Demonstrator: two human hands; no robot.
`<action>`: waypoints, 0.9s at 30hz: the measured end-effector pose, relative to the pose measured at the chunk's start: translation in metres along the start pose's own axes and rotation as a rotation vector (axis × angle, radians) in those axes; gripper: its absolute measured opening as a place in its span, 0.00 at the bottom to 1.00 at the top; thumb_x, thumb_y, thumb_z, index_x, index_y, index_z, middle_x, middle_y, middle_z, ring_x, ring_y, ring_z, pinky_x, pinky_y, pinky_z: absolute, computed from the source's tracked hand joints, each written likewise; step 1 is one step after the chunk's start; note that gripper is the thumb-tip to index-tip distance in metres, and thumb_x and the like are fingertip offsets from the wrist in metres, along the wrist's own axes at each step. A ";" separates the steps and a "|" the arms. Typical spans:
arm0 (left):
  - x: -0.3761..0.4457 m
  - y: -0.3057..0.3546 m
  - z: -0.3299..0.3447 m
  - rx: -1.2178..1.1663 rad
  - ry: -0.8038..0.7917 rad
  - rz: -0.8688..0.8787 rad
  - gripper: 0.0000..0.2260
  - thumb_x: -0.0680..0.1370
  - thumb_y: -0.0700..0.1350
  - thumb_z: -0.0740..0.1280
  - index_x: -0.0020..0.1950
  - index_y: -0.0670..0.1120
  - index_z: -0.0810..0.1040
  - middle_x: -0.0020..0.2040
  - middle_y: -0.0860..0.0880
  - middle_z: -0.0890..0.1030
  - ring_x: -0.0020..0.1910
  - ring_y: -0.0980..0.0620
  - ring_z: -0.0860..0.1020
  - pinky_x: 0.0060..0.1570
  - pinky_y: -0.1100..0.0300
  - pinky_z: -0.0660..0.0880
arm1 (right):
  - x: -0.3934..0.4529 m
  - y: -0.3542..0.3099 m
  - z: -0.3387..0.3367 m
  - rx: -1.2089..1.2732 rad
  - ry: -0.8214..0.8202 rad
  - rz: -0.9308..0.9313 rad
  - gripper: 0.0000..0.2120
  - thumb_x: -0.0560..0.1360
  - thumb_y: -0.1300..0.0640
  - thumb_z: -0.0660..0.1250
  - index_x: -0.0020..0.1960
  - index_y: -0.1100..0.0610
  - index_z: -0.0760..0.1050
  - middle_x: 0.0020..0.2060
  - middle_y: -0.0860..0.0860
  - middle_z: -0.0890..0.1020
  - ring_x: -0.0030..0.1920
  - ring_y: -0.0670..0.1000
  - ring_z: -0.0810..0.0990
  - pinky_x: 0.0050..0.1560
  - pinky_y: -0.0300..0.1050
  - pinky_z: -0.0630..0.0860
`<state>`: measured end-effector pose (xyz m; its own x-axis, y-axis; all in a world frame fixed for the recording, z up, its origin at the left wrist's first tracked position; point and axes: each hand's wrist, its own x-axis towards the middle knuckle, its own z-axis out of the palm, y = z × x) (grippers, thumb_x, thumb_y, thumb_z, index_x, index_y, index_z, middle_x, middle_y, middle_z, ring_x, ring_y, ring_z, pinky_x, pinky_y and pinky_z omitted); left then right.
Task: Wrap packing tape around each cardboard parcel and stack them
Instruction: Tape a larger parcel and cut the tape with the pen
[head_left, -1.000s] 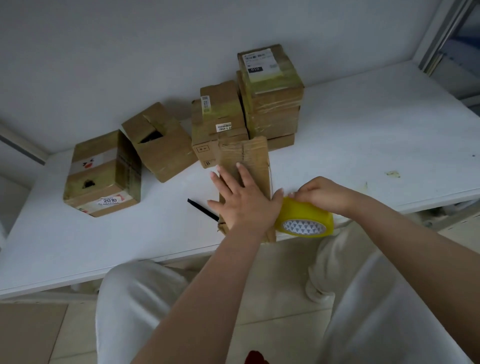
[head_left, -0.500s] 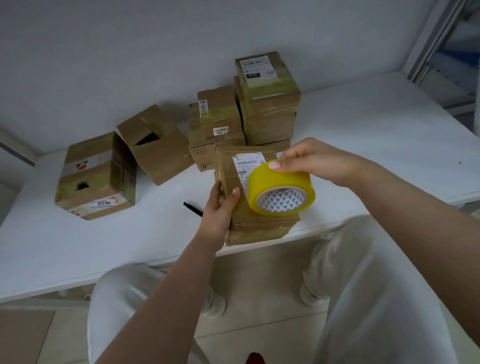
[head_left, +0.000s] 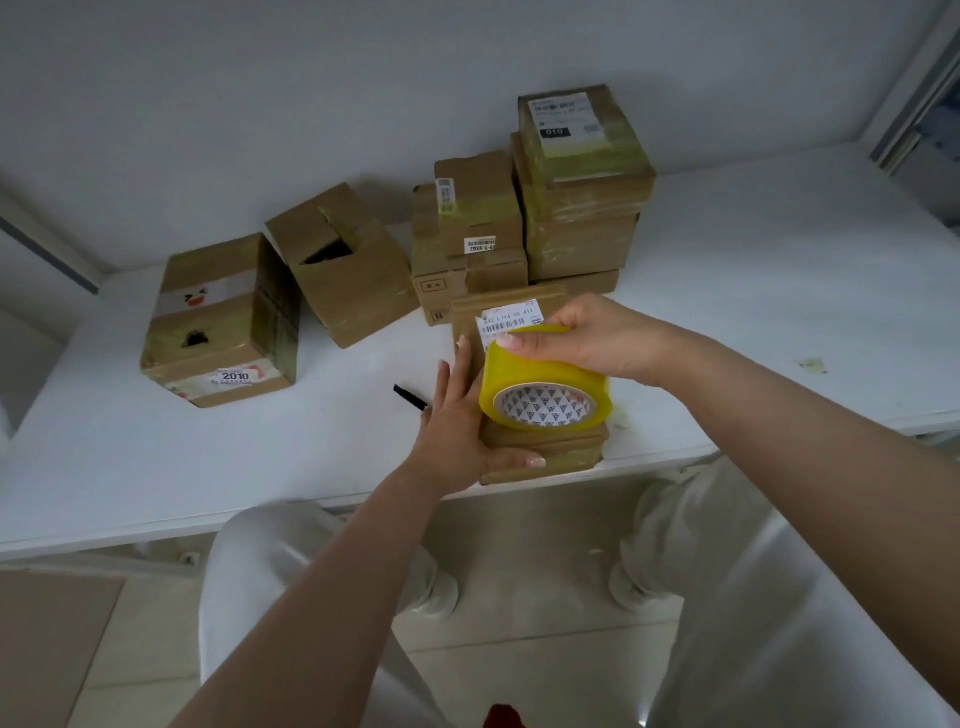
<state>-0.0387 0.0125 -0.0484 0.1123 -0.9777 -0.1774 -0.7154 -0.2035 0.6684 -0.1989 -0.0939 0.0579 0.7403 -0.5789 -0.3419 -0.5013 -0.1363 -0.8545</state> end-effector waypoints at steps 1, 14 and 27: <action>0.000 -0.001 0.000 0.054 -0.009 -0.010 0.54 0.59 0.68 0.74 0.66 0.77 0.33 0.78 0.57 0.32 0.77 0.44 0.34 0.73 0.33 0.45 | -0.001 0.001 -0.003 -0.005 0.000 -0.004 0.14 0.68 0.36 0.69 0.38 0.47 0.79 0.30 0.36 0.82 0.34 0.37 0.81 0.39 0.34 0.73; 0.008 -0.006 0.002 0.186 -0.115 -0.046 0.53 0.62 0.71 0.67 0.75 0.65 0.35 0.75 0.60 0.28 0.78 0.44 0.35 0.73 0.33 0.45 | -0.026 0.086 -0.066 -0.364 0.192 0.257 0.22 0.70 0.37 0.70 0.37 0.58 0.82 0.36 0.55 0.82 0.39 0.53 0.82 0.38 0.43 0.75; 0.005 0.012 -0.002 0.339 -0.137 -0.086 0.55 0.63 0.73 0.65 0.77 0.60 0.32 0.75 0.54 0.25 0.76 0.44 0.30 0.73 0.32 0.43 | -0.009 0.119 -0.034 -0.440 0.231 0.277 0.22 0.70 0.33 0.67 0.40 0.53 0.80 0.38 0.50 0.81 0.40 0.49 0.80 0.42 0.45 0.74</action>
<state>-0.0452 0.0052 -0.0395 0.1055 -0.9371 -0.3327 -0.8974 -0.2338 0.3742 -0.2805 -0.1321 -0.0279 0.4619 -0.7950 -0.3931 -0.8388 -0.2476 -0.4849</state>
